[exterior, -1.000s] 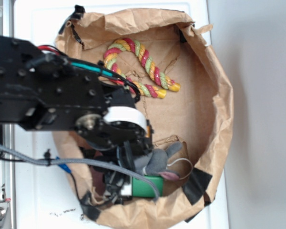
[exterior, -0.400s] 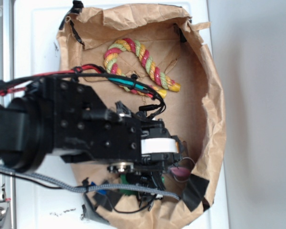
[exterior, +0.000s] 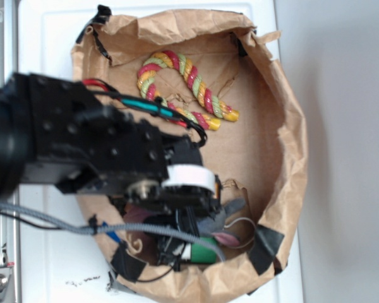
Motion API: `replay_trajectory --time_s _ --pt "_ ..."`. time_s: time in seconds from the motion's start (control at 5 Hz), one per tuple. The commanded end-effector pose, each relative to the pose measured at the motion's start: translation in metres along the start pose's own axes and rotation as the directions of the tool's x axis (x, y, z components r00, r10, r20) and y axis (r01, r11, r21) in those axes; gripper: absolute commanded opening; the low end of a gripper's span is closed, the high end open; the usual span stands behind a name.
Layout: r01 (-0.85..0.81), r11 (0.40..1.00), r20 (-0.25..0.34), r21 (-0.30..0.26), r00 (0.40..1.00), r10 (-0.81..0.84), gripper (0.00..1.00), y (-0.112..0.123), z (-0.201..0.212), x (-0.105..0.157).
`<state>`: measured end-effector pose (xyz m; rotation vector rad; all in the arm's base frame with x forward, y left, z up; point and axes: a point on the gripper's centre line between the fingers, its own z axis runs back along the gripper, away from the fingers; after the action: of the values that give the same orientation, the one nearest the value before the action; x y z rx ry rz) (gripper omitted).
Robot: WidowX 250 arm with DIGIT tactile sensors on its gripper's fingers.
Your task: Grab the gray animal.
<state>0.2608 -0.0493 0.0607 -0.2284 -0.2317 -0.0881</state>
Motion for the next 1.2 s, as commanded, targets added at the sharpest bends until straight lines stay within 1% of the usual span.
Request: replay_trajectory --time_s 0.0,0.2,0.4,0.6,0.8,1.0 --pt "-0.038 0.998 0.049 -0.042 0.998 0.040 0.00 0.011 0.036 0.024" --pt "-0.062 0.997 0.034 -0.052 0.997 0.064 0.00 0.020 0.053 0.028" --pt "-0.017 0.999 0.020 -0.033 1.000 0.018 1.00 0.024 0.051 0.029" --pt "0.002 1.000 -0.052 -0.021 0.999 -0.003 1.00 0.014 0.040 0.028" --pt "0.002 1.000 -0.091 -0.015 0.996 -0.003 1.00 0.001 0.026 0.026" --pt "0.007 1.000 -0.075 0.016 0.997 -0.006 1.00 -0.007 0.012 0.025"
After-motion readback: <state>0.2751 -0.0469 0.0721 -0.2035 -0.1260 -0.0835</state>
